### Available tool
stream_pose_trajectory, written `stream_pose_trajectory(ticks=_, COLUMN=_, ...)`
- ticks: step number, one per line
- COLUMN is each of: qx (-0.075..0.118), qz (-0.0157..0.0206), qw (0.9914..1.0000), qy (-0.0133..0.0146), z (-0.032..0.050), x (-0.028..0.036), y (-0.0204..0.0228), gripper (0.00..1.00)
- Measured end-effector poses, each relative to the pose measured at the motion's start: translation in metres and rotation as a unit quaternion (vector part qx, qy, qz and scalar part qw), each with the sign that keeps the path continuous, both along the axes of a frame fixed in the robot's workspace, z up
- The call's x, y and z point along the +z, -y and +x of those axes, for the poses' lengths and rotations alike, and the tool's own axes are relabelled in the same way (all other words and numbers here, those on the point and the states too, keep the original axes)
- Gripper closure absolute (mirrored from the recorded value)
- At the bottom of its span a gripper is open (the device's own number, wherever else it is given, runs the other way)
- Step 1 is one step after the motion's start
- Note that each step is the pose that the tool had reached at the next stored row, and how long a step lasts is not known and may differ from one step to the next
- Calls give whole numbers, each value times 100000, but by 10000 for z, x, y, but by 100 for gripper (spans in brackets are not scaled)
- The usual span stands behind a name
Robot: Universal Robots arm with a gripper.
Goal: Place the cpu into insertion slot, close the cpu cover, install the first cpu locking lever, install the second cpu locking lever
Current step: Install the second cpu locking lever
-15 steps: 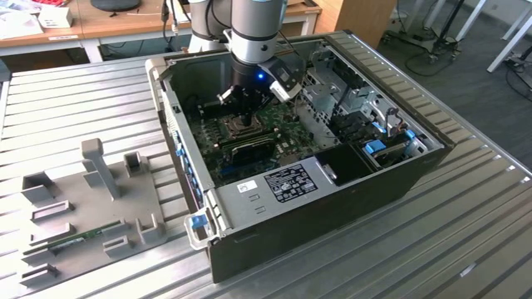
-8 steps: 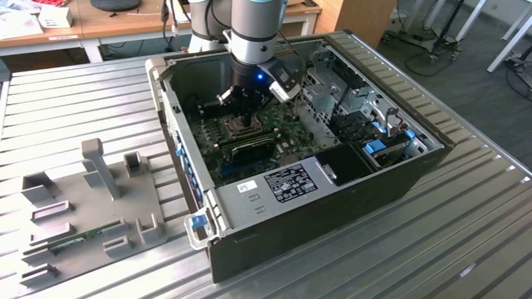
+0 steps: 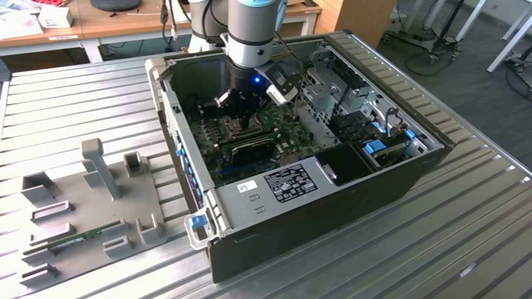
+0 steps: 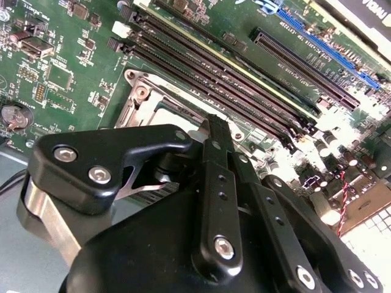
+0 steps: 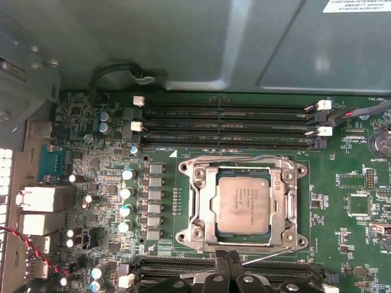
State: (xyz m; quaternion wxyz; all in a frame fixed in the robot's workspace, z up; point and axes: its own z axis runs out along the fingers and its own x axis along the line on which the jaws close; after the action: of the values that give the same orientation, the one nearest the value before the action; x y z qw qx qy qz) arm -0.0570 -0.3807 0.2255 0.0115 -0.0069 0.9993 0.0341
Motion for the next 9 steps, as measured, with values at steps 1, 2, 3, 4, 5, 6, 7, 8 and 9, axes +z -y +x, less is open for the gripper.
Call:
stream_pose_trajectory(ticks=1, qx=2, qz=-1, qw=100000, qy=-2, z=0, x=0, y=0, gripper=89)
stream_pose_trajectory(ticks=2, qx=1, qz=3, qw=100000, qy=0, z=0, x=-1, y=0, gripper=89)
stream_pose_trajectory(ticks=3, qx=-1, qz=5, qw=100000, qy=1, z=0, x=-1, y=0, gripper=89)
stream_pose_trajectory(ticks=4, qx=-2, qz=7, qw=100000, qy=4, z=0, x=-2, y=0, gripper=89)
stream_pose_trajectory(ticks=5, qx=-1, qz=6, qw=100000, qy=2, z=0, x=-2, y=0, gripper=89)
stream_pose_trajectory(ticks=6, qx=-1, qz=5, qw=100000, qy=2, z=0, x=-2, y=0, gripper=89)
stream_pose_trajectory(ticks=7, qx=0, qz=4, qw=100000, qy=-1, z=0, x=-2, y=0, gripper=89)
stream_pose_trajectory(ticks=8, qx=-3, qz=7, qw=100000, qy=3, z=0, x=-2, y=0, gripper=89)
stream_pose_trajectory(ticks=9, qx=-1, qz=8, qw=100000, qy=3, z=0, x=-2, y=0, gripper=89)
